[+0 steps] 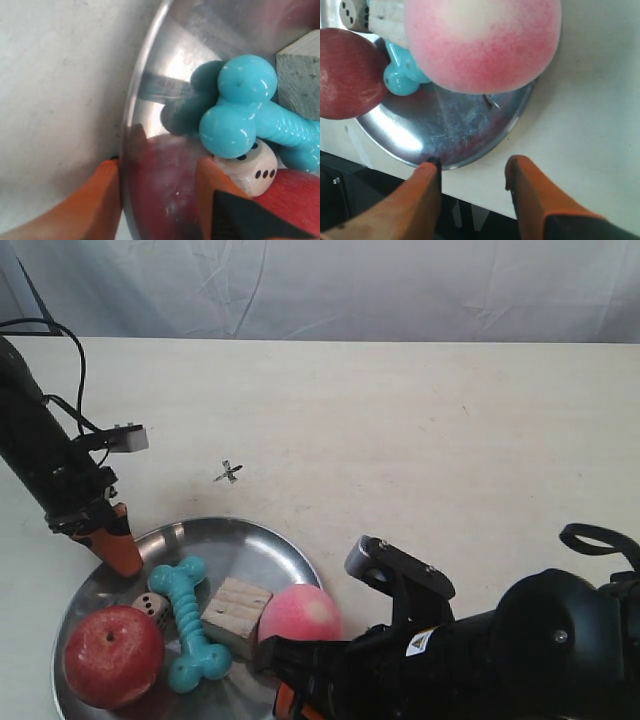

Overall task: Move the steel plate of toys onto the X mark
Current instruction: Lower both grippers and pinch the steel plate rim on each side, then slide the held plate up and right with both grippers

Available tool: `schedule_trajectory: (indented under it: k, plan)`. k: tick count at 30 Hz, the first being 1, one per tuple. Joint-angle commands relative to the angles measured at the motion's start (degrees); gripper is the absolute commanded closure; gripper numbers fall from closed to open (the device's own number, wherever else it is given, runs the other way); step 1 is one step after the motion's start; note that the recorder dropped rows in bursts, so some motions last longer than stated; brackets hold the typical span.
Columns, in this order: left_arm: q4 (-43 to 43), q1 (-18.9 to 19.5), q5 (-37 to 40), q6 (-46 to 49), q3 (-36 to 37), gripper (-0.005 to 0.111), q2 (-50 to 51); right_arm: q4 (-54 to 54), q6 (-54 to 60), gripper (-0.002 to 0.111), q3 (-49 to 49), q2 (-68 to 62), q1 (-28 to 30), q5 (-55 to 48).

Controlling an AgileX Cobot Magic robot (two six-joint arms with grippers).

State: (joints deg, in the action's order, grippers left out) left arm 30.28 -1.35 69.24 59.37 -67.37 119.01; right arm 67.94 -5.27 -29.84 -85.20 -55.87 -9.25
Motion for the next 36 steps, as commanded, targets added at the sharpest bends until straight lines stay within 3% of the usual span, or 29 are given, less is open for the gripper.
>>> schedule_trajectory:
  k: [1, 13, 33, 36]
  plan:
    - [-0.4, -0.5, 0.7, -0.5, -0.1, 0.066, 0.3, -1.6, 0.8, 0.064, -0.3, -0.3, -0.2, -1.3]
    - [0.0, -0.5, 0.7, -0.6, -0.1, 0.066, 0.3, -1.6, -0.9, 0.064, -0.2, -0.4, -0.2, 0.0]
    - [1.6, -0.5, 0.7, -0.6, -0.1, 0.066, 0.3, 9.1, -0.9, 0.064, -0.3, -9.5, -0.2, 4.5]
    - [2.2, -0.5, 0.7, -0.6, -0.1, 0.066, 0.3, 9.6, -0.9, 0.064, -2.0, -10.5, -2.8, 6.5]
